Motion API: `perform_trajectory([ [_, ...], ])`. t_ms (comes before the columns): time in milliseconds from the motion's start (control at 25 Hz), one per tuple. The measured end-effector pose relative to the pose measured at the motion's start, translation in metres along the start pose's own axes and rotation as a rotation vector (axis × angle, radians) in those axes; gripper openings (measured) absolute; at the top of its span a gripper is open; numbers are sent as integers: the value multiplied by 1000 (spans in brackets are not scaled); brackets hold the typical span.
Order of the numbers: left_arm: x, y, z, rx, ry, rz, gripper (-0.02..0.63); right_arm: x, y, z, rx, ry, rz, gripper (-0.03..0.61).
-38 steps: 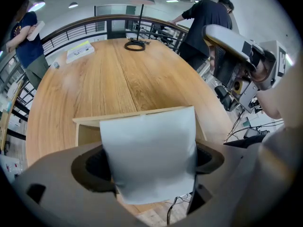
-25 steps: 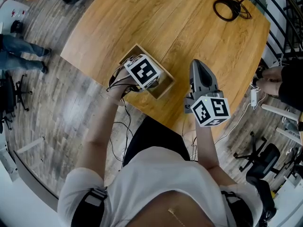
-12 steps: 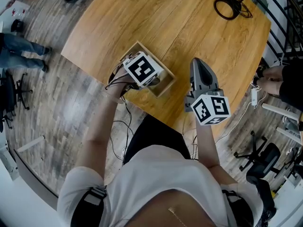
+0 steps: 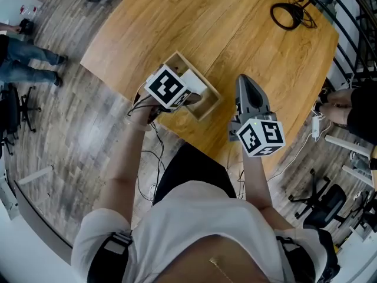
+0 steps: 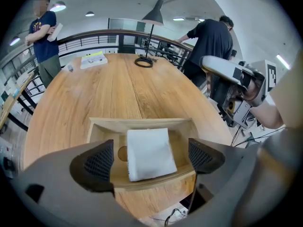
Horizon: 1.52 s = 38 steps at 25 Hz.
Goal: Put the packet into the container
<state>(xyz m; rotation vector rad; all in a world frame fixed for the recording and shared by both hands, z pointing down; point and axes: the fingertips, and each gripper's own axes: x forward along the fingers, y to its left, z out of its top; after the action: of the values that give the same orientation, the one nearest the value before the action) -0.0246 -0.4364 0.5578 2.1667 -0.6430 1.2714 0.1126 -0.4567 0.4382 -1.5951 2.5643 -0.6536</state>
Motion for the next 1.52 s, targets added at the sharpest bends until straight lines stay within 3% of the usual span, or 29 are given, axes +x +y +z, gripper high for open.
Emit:
perform_trajectory([
  [160, -12, 3, 2, -14, -77, 25, 502, 3, 9, -2, -3, 6, 16, 11],
  [360, -23, -2, 11, -84, -243, 14, 499, 7, 23, -3, -8, 1, 39, 11],
  [600, -56, 10, 33, -158, -523, 154, 445, 5, 39, 5, -36, -39, 47, 11],
  [800, -86, 5, 46, -229, -733, 207, 434, 1, 54, 16, -59, -102, 53, 11],
  [1000, -110, -4, 41, -248, -847, 315, 331, -4, 67, 18, -81, -121, 52, 11],
  [1160, -127, -9, 30, -254, -907, 426, 184, -12, 72, 20, -96, -133, 52, 11],
  [1400, -153, -19, 19, -264, -987, 509, 20, -23, 80, 22, -110, -137, 56, 11],
  [1520, -166, -32, 16, -261, -1029, 502, 9, -28, 87, 21, -110, -142, 66, 11],
])
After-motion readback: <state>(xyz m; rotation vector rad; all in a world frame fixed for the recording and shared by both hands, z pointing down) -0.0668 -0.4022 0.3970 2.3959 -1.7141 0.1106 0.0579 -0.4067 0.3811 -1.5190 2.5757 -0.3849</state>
